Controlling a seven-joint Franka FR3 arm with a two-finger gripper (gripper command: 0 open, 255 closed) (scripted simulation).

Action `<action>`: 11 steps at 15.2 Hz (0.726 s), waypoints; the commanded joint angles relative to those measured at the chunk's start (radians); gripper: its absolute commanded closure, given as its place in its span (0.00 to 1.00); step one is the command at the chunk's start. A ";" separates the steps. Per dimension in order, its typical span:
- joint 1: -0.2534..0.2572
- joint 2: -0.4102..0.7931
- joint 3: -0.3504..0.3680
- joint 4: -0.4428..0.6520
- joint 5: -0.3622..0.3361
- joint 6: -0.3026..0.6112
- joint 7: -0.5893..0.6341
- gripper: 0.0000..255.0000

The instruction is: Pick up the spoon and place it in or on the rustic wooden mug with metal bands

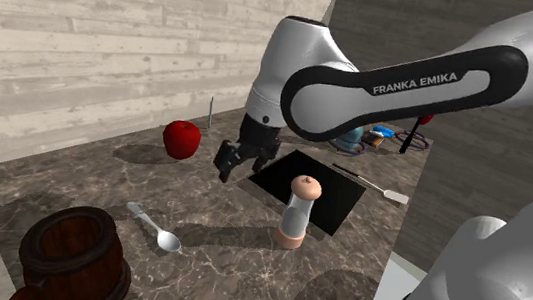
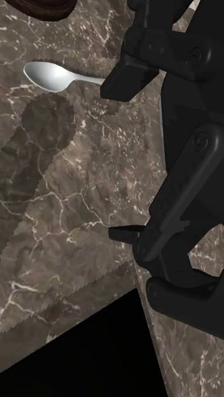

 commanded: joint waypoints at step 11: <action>0.034 0.451 0.128 0.257 -0.289 0.194 0.341 0.00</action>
